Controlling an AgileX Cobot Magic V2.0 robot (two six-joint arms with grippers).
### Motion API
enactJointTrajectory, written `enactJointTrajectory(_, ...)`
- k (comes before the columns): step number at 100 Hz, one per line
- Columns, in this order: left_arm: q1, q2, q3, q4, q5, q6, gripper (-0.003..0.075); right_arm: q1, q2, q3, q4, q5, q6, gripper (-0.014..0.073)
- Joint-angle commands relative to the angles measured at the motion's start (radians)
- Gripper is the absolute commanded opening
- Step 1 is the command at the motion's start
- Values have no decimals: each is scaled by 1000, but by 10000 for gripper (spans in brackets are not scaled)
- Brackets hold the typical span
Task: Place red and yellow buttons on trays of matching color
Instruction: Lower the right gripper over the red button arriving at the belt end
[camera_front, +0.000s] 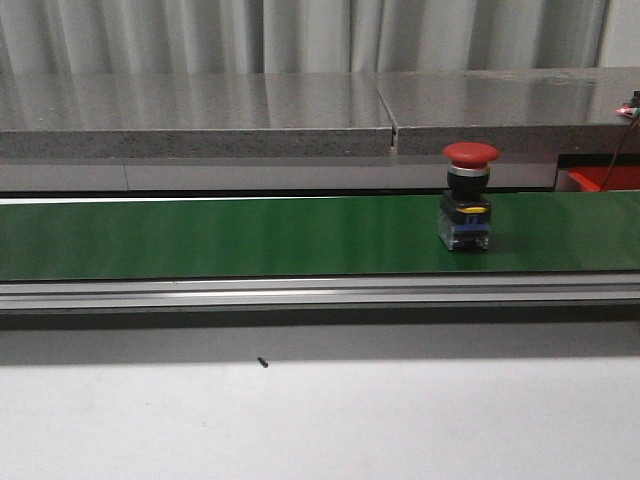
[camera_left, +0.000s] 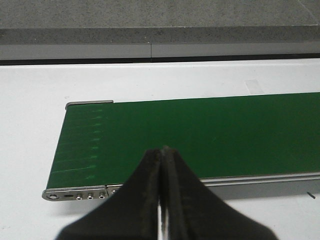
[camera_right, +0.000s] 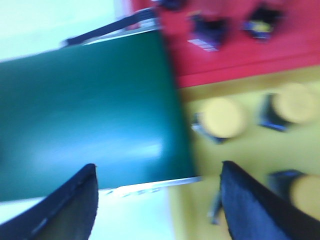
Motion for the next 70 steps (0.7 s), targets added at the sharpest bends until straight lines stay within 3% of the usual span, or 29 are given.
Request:
enactJointTrajectory(1,-8,2,-27,-21,-77,1,-20,99,-28,-56,19,14,-31,519)
enactJointTrajectory(22,-8,2,-27,-21,-77,1,-20,264,-3,-143,19,42,35,519)
enactJointTrajectory(42,-8,2,-27,-21,-77,1,-20,319,76,-235,12,137,126,519)
enactJointTrajectory(70,-8,2,-27,-21,-77,1,-20,365,234,-380,-30,306,129,519)
